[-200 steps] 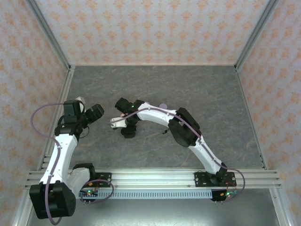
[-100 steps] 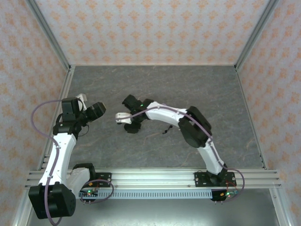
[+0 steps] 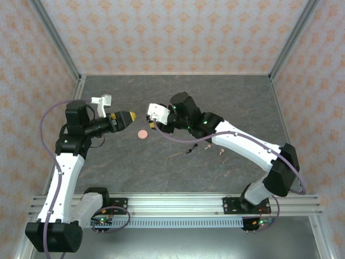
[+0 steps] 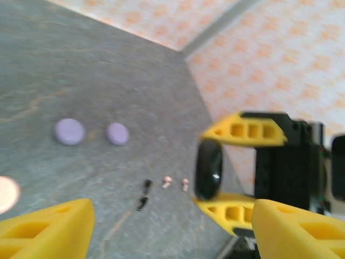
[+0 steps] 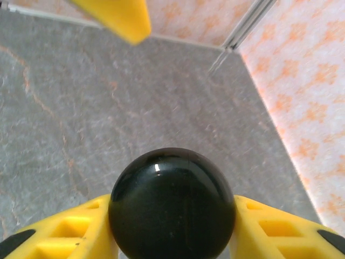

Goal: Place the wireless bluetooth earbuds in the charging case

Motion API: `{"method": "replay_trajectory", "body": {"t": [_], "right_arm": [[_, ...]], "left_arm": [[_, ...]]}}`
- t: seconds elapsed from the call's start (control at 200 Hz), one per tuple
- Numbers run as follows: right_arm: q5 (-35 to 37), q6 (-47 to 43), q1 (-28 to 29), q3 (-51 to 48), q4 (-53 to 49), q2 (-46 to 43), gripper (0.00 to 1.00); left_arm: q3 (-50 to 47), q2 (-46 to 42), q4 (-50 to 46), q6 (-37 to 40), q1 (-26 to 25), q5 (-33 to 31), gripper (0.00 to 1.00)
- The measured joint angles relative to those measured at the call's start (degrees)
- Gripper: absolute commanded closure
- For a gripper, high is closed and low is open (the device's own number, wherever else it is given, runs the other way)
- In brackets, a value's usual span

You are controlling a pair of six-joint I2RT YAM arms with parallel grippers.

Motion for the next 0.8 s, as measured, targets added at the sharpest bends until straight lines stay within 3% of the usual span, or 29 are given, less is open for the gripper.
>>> {"method": "replay_trajectory", "body": {"t": [0.255, 0.801], "right_arm": [[-0.13, 0.00, 0.00, 0.00, 0.87, -1.01, 0.51], [-2.05, 1.62, 0.00, 0.00, 1.16, -1.01, 0.50]], "left_arm": [[1.44, 4.11, 0.79, -1.11, -6.97, 3.19, 0.39], [1.44, 7.13, 5.25, -4.07, -10.69, 2.80, 0.53]]}}
